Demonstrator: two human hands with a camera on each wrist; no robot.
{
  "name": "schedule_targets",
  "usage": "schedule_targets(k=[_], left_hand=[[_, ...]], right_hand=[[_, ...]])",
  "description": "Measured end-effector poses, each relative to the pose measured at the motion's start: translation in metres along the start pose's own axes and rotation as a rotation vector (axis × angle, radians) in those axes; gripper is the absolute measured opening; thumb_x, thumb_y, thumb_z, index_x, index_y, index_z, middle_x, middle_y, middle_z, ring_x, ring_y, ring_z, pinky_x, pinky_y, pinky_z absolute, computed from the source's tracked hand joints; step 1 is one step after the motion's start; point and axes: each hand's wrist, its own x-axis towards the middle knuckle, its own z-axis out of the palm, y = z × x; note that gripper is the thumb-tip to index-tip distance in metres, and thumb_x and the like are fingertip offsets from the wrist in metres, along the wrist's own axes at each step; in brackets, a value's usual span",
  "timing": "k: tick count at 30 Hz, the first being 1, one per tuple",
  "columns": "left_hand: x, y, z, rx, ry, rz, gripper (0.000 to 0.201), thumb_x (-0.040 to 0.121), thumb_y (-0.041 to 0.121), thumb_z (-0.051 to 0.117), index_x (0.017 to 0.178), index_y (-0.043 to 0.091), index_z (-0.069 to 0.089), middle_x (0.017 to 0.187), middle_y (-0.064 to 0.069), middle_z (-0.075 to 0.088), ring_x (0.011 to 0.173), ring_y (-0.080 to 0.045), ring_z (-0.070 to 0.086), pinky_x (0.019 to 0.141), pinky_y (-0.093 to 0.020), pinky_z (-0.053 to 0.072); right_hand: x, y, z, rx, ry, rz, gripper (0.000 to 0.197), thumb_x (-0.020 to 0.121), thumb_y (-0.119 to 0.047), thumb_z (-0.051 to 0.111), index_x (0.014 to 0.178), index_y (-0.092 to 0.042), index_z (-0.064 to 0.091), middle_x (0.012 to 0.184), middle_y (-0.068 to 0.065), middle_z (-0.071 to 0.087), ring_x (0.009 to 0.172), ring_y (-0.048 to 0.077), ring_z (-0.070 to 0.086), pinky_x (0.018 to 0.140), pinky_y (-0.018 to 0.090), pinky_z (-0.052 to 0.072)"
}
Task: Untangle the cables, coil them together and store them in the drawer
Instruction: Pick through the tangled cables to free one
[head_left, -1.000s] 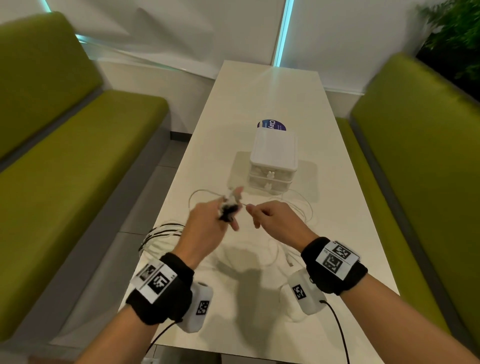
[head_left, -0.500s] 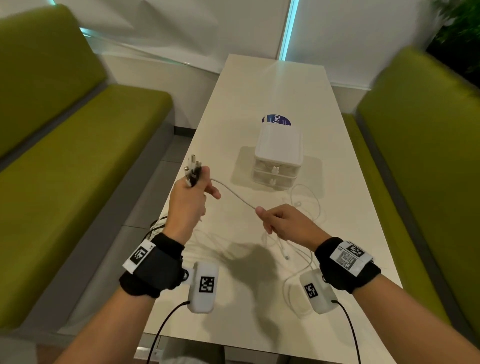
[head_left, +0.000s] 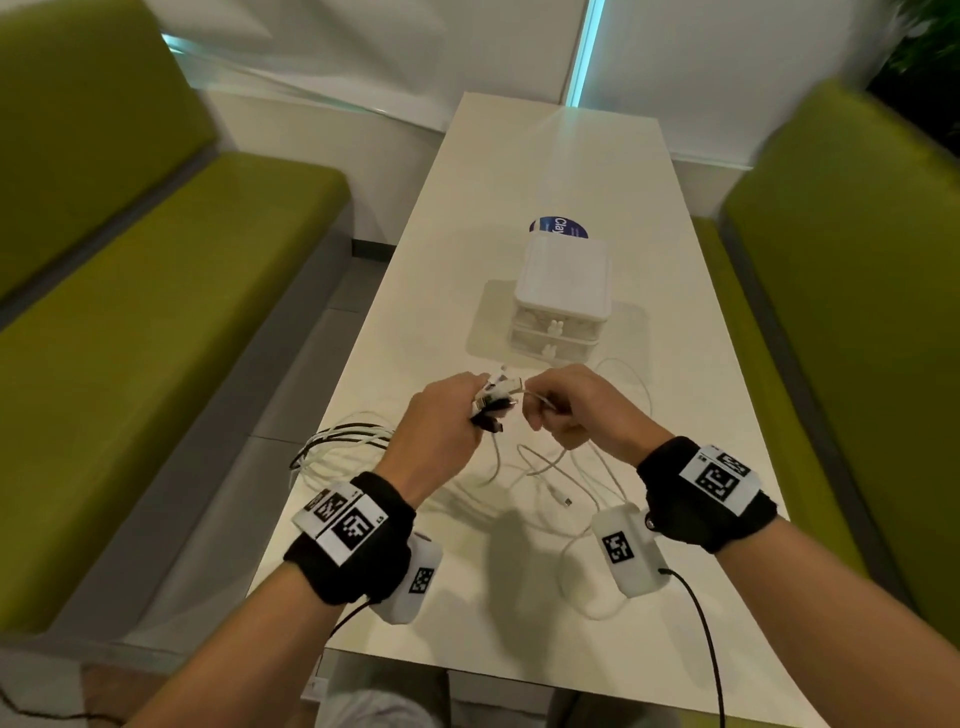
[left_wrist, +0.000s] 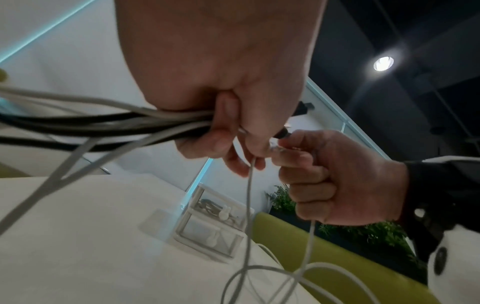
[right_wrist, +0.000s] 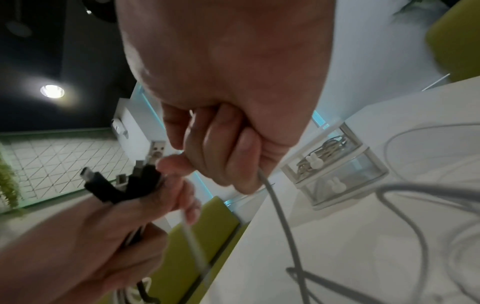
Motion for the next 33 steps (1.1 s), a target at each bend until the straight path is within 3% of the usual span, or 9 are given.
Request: schedule_targets(k=[4, 9, 12, 15, 19, 22, 25, 29, 33], left_hand=[[0.006, -0.002, -0.02, -0.239, 0.224, -0.115, 0.023, 0.091, 0.002, 0.053, 0.088, 0.02, 0.067, 0.083, 0.005, 0.069, 0.084, -0.016, 0.065, 0.077, -0.032, 0.052], [0.016, -0.005, -0.05, -0.448, 0.427, -0.285, 0.022, 0.099, 0.013, 0.051, 0.08, 0.014, 0.062, 0.08, 0.014, 0.062, 0.073, 0.014, 0.055, 0.065, 0.001, 0.036], [0.018, -0.019, -0.055, -0.544, 0.517, -0.37, 0.018, 0.1, 0.016, 0.05, 0.089, 0.012, 0.064, 0.082, 0.014, 0.062, 0.075, 0.008, 0.056, 0.073, -0.004, 0.04], [0.017, -0.027, -0.054, -0.571, 0.574, -0.422, 0.017, 0.1, 0.018, 0.05, 0.095, 0.015, 0.066, 0.093, 0.008, 0.068, 0.087, -0.007, 0.058, 0.086, -0.029, 0.046], [0.006, -0.024, -0.043, -0.326, 0.608, -0.202, 0.033, 0.095, 0.001, 0.053, 0.122, 0.015, 0.063, 0.117, 0.007, 0.064, 0.105, -0.004, 0.058, 0.097, -0.021, 0.045], [0.001, -0.016, -0.031, -0.255, 0.51, 0.121, 0.035, 0.089, -0.01, 0.054, 0.116, 0.01, 0.063, 0.124, 0.005, 0.064, 0.108, -0.007, 0.063, 0.093, -0.022, 0.049], [-0.001, -0.006, -0.017, -0.226, 0.315, 0.269, 0.047, 0.085, -0.012, 0.056, 0.123, 0.015, 0.062, 0.127, 0.006, 0.063, 0.106, -0.009, 0.064, 0.09, -0.026, 0.053], [-0.001, -0.005, 0.005, -0.066, -0.016, 0.234, 0.064, 0.075, -0.013, 0.057, 0.125, 0.026, 0.062, 0.115, 0.01, 0.064, 0.097, -0.021, 0.065, 0.08, -0.037, 0.055], [0.004, -0.005, -0.004, -0.005, 0.006, 0.129, 0.036, 0.073, -0.01, 0.055, 0.096, 0.015, 0.067, 0.091, 0.003, 0.06, 0.08, -0.028, 0.062, 0.07, -0.046, 0.052]], right_hand=[[0.0, 0.012, -0.009, -0.169, 0.018, -0.002, 0.037, 0.099, -0.024, 0.054, 0.067, -0.007, 0.06, 0.055, 0.008, 0.041, 0.05, 0.023, 0.049, 0.059, 0.025, 0.04], [0.0, 0.028, -0.015, -0.269, 0.026, 0.099, 0.044, 0.103, -0.039, 0.047, 0.072, -0.009, 0.057, 0.052, 0.002, 0.043, 0.057, 0.022, 0.065, 0.065, 0.02, 0.044], [-0.001, 0.032, -0.016, -0.328, 0.014, 0.124, 0.049, 0.102, -0.045, 0.045, 0.073, -0.009, 0.058, 0.051, 0.001, 0.041, 0.054, 0.021, 0.062, 0.068, 0.024, 0.044], [-0.001, 0.031, -0.015, -0.383, 0.047, 0.118, 0.053, 0.1, -0.052, 0.045, 0.07, -0.011, 0.061, 0.052, 0.0, 0.038, 0.047, 0.018, 0.043, 0.062, 0.03, 0.041], [0.0, 0.023, -0.012, -0.388, 0.089, 0.079, 0.057, 0.1, -0.054, 0.042, 0.066, -0.013, 0.063, 0.058, 0.003, 0.035, 0.048, 0.015, 0.031, 0.049, 0.027, 0.032], [0.001, 0.019, -0.011, -0.256, 0.056, 0.084, 0.051, 0.102, -0.038, 0.046, 0.061, -0.008, 0.056, 0.052, -0.001, 0.03, 0.047, 0.016, 0.024, 0.048, 0.029, 0.022], [0.0, 0.009, -0.008, -0.259, 0.021, 0.045, 0.046, 0.096, -0.028, 0.05, 0.055, -0.007, 0.047, 0.05, 0.004, 0.029, 0.046, 0.018, 0.022, 0.046, 0.025, 0.023], [-0.005, -0.007, -0.002, -0.248, -0.03, -0.005, 0.042, 0.081, -0.032, 0.048, 0.053, -0.002, 0.037, 0.055, 0.011, 0.026, 0.048, 0.02, 0.019, 0.045, 0.022, 0.023], [-0.003, 0.0, -0.004, -0.187, 0.0, -0.012, 0.031, 0.079, -0.024, 0.049, 0.058, -0.002, 0.044, 0.06, 0.014, 0.034, 0.052, 0.02, 0.029, 0.052, 0.031, 0.027]])
